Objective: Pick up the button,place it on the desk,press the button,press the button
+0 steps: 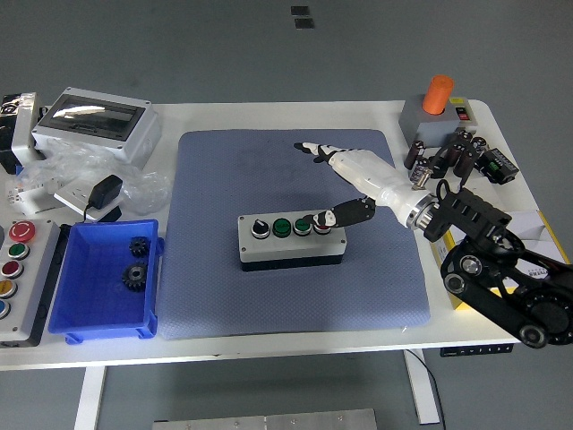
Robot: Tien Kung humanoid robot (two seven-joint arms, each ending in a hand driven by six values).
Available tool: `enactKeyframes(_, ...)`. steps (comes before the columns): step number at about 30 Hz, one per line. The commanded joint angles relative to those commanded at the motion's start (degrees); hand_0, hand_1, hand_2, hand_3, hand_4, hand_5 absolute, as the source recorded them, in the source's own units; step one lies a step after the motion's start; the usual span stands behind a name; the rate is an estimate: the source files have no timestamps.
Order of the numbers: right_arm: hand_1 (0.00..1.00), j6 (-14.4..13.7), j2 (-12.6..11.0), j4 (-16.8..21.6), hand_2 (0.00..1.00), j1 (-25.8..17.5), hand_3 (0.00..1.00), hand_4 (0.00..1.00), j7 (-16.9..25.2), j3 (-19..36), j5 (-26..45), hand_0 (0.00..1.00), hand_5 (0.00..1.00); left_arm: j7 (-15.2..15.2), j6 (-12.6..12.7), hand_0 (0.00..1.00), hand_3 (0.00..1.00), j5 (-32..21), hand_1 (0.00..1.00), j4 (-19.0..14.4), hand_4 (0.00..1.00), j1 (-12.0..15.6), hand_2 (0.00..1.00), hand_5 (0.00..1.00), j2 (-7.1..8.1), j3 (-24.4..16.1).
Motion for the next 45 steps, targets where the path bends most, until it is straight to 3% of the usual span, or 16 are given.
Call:
enactKeyframes(3, 0.838, 2.3, -3.0, 3.0, 0.953, 0.0, 0.998, 0.939, -2.3, 2.3, -1.4, 0.788, 0.310, 0.1, 0.0, 0.631, 0.674, -0.1, 0.634, 0.0, 0.624, 0.0, 0.569, 0.158, -0.01, 0.0)
enactKeyframes(4, 0.808, 3.5, -4.1, 3.8, 0.896, 0.2, 0.946, 0.860, -3.4, 2.3, -1.9, 0.767, 0.343, 0.1, 0.0, 0.631, 0.673, -0.1, 0.633, 0.0, 0.623, 0.0, 0.568, 0.158, -0.01, 0.0)
enactKeyframes(9, 0.808, 9.9, -7.8, 7.1, 0.896, 1.4, 0.946, 0.860, -8.8, 0.5, -2.1, 0.767, 0.343, 0.0, 0.0, 0.631, 0.673, 0.1, 0.633, 0.0, 0.623, 0.0, 0.568, 0.158, 0.07, -0.1)
enactKeyframes(10, 0.547, 11.4, -8.2, 7.7, 0.521, 1.7, 0.797, 0.575, -9.9, -0.1, -1.8, 0.474, 0.232, 0.0, 0.0, 0.631, 0.669, 0.1, 0.634, 0.0, 0.622, 0.0, 0.568, 0.159, 0.08, -0.1)
enactKeyframes(15, 0.547, 16.4, -8.5, 9.0, 0.521, 3.7, 0.797, 0.575, -12.7, -3.0, -1.6, 0.474, 0.232, 0.1, -0.1, 0.631, 0.669, 0.3, 0.634, 0.0, 0.622, -0.1, 0.568, 0.159, 0.09, -0.2)
enactKeyframes(16, 0.405, 17.0, -8.4, 9.2, 0.356, 4.1, 0.786, 0.452, -13.1, -3.6, -1.7, 0.309, 0.191, 0.1, -0.1, 0.631, 0.668, 0.3, 0.633, 0.0, 0.623, -0.1, 0.568, 0.160, 0.09, -0.2)
enactKeyframes(17, 0.405, 17.4, -8.4, 9.3, 0.356, 4.4, 0.786, 0.452, -13.4, -4.0, -1.8, 0.309, 0.191, 0.1, -0.1, 0.631, 0.668, 0.4, 0.633, 0.0, 0.623, -0.1, 0.568, 0.160, 0.09, -0.2)
enactKeyframes(21, 0.405, 18.3, -8.3, 10.0, 0.356, 5.8, 0.786, 0.452, -14.0, -5.7, -1.8, 0.309, 0.191, 0.1, -0.1, 0.631, 0.668, 0.5, 0.633, 0.0, 0.623, -0.1, 0.568, 0.160, 0.08, -0.2)
enactKeyframes(22, 0.341, 18.4, -8.3, 10.1, 0.258, 6.1, 0.794, 0.297, -14.1, -6.3, -1.8, 0.256, 0.097, 0.1, -0.1, 0.631, 0.667, 0.5, 0.634, 0.0, 0.622, -0.1, 0.568, 0.161, 0.08, -0.2)
enactKeyframes(32, 0.305, 17.9, -6.0, 9.1, 0.238, 8.7, 0.789, 0.254, -14.1, -11.9, -1.2, 0.244, 0.045, 0.2, -0.1, 0.631, 0.666, 0.9, 0.634, 0.0, 0.622, -0.2, 0.567, 0.160, -0.02, -0.3)
enactKeyframes(45, 0.277, 17.5, -4.0, 7.3, 0.221, 7.9, 0.783, 0.236, -14.2, -15.5, -0.3, 0.229, 0.030, 0.3, -0.1, 0.631, 0.666, 1.1, 0.633, 0.0, 0.624, -0.1, 0.569, 0.160, -0.05, -0.4)
